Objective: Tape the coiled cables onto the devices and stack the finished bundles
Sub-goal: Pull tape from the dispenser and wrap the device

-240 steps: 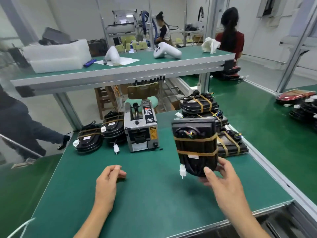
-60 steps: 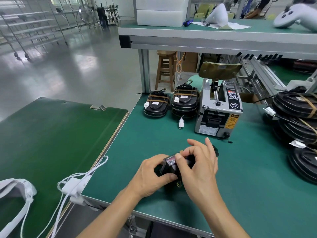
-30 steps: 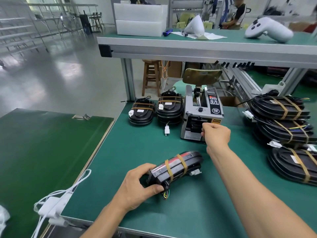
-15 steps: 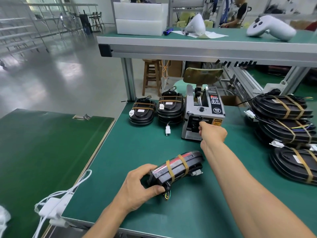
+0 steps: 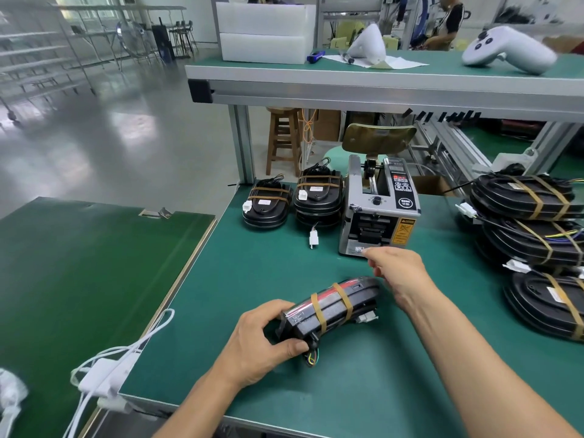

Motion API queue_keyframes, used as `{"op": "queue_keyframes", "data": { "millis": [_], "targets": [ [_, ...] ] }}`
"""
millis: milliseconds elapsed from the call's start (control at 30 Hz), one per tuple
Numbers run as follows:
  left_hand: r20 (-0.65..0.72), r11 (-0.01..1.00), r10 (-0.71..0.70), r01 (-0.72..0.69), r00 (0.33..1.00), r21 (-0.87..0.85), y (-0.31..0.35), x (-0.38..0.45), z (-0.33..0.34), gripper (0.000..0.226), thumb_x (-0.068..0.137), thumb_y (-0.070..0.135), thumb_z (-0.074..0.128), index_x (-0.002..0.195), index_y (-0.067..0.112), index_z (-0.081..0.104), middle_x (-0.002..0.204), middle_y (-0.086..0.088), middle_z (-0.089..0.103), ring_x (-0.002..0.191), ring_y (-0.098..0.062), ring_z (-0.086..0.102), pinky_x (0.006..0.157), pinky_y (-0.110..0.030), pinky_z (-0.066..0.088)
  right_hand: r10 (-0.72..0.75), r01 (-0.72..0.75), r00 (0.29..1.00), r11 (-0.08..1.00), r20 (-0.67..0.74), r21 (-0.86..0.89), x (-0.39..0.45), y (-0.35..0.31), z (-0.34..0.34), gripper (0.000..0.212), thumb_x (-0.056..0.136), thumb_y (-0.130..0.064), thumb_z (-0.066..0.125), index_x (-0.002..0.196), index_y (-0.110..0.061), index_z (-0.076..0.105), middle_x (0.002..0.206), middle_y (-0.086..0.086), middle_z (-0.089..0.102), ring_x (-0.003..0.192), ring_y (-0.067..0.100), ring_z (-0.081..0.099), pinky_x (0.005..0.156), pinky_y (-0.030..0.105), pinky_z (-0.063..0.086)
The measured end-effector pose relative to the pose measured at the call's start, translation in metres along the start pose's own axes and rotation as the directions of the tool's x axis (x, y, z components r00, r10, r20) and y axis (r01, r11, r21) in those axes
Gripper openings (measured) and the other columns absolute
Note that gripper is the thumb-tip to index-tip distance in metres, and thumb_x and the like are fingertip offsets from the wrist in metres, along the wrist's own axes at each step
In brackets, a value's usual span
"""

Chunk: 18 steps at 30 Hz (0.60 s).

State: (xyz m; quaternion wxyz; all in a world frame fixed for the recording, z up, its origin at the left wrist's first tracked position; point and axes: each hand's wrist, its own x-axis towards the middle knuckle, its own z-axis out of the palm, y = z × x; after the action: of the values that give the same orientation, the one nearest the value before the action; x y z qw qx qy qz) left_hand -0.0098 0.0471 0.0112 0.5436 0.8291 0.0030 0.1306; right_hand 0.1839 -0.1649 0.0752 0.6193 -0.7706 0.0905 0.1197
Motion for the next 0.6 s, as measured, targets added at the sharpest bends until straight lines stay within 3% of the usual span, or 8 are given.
{"op": "queue_keyframes", "data": {
  "millis": [67,267,433,533,600],
  "targets": [
    [0.002,1.0,0.004,-0.004,1.0,0.006,-0.001,0.0,0.0,0.066,0.075,0.085,0.076,0.114,0.031,0.076,0.104,0.008,0.077,0.097,-0.017,0.073,0.086,-0.03,0.056,-0.066,0.061,0.994,0.997,0.09,0.055,-0.011,0.002,-0.013,0.016,0.086,-0.021,0.08,0.071,-0.016,0.076,0.065,-0.005,0.066,0.063,0.013,0.053,0.065,0.028,0.043],
    [-0.006,1.0,0.025,-0.025,1.0,0.01,-0.003,0.0,0.0,0.068,0.076,0.086,0.075,0.113,0.028,0.076,0.103,0.006,0.076,0.097,-0.019,0.073,0.088,-0.038,0.057,-0.24,0.227,0.924,0.971,0.298,0.078,-0.049,-0.009,-0.031,0.022,0.092,-0.019,0.075,0.071,-0.025,0.075,0.079,-0.005,0.07,0.083,0.012,0.062,0.085,0.032,0.048],
    [-0.009,1.0,0.024,-0.024,1.0,0.013,-0.003,0.0,0.0,0.07,0.075,0.087,0.074,0.113,0.028,0.076,0.103,0.006,0.077,0.098,-0.019,0.073,0.088,-0.036,0.057,-0.288,0.292,0.881,0.955,0.375,0.047,-0.072,-0.015,-0.038,0.02,0.092,-0.013,0.075,0.074,-0.021,0.078,0.093,-0.002,0.078,0.085,0.006,0.066,0.09,0.027,0.047],
    [-0.012,0.999,0.031,-0.03,0.999,0.014,-0.004,0.0,0.001,0.07,0.075,0.087,0.074,0.113,0.028,0.076,0.103,0.005,0.077,0.098,-0.02,0.073,0.088,-0.038,0.057,-0.286,0.323,0.875,0.946,0.39,-0.032,-0.075,-0.013,-0.042,0.02,0.091,-0.017,0.077,0.072,-0.021,0.075,0.106,-0.01,0.077,0.098,0.002,0.068,0.097,0.026,0.045],
    [-0.012,0.999,0.031,-0.031,0.999,0.013,-0.005,0.001,0.0,0.07,0.075,0.087,0.074,0.113,0.028,0.076,0.104,0.006,0.077,0.099,-0.02,0.074,0.089,-0.039,0.057,-0.287,0.345,0.88,0.934,0.38,-0.094,-0.074,-0.01,-0.043,0.02,0.09,-0.021,0.078,0.071,-0.022,0.074,0.107,-0.015,0.076,0.101,-0.001,0.068,0.094,0.022,0.043]
  ]
}}
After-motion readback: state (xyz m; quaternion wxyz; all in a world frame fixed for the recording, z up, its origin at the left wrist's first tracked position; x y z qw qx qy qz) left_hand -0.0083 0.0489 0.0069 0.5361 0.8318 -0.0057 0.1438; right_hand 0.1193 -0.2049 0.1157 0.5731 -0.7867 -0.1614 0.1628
